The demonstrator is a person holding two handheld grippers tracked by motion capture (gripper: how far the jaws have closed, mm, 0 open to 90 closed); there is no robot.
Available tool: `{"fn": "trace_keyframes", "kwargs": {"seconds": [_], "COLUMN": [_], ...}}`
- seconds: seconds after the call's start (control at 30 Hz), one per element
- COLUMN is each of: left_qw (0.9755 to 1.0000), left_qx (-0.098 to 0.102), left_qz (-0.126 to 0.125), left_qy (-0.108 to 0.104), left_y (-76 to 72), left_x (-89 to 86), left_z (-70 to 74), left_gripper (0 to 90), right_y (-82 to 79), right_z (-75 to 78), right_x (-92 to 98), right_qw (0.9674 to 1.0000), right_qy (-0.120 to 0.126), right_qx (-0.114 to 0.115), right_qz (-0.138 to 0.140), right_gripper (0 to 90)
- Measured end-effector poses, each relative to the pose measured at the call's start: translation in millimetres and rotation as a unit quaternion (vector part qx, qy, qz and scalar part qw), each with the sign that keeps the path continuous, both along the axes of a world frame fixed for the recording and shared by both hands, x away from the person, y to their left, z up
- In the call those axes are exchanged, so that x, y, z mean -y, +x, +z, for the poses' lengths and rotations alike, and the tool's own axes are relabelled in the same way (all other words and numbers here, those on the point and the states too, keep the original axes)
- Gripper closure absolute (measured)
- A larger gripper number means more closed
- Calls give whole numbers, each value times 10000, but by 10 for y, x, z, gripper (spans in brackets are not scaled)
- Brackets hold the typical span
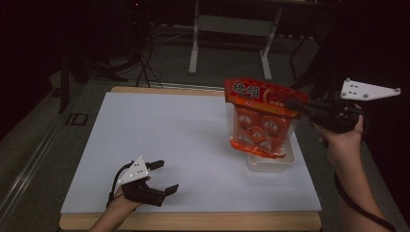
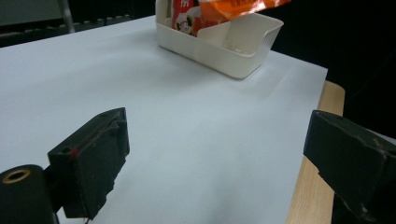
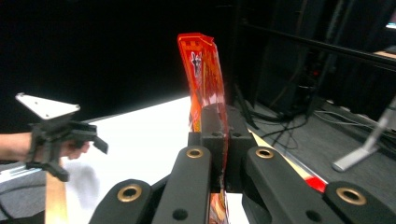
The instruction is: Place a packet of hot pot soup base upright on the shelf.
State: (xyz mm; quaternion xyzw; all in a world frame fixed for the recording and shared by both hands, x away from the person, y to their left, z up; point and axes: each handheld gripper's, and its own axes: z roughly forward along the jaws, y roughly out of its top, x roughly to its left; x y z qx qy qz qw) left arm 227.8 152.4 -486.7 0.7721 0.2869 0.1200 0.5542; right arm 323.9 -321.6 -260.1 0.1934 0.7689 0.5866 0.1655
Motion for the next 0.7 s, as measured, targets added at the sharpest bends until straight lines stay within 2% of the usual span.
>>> {"fn": "trace_keyframes", "kwargs": {"seconds": [0.07, 0.17, 0.3, 0.43, 0.7], "left_qw": [10000, 10000, 10000, 10000, 10000], "left_qx": [32, -3, -13, -32, -54], "left_qz": [1, -16, -10, 52, 77], "left_qy": [73, 51, 63, -19, 20], "left_y": [-26, -60, -80, -67, -54], "left_x": [-4, -12, -32, -62, -64], "left_z": [1, 2, -8, -26, -76], "left_gripper": [74, 74, 74, 74, 74], "right_y": [9, 20, 89, 128, 264], "right_z": [-3, -21, -142, -217, -392], "right_x": [71, 160, 394, 442, 426], "right_qw": [10000, 9999, 9989, 9986, 9979], "right_qy": [-38, -19, -36, -54, -147], "right_qx": [0, -64, -200, -247, -387], "right_qz": [-87, -151, -421, -462, -507], "right_gripper": [900, 900, 900, 900, 900]}}
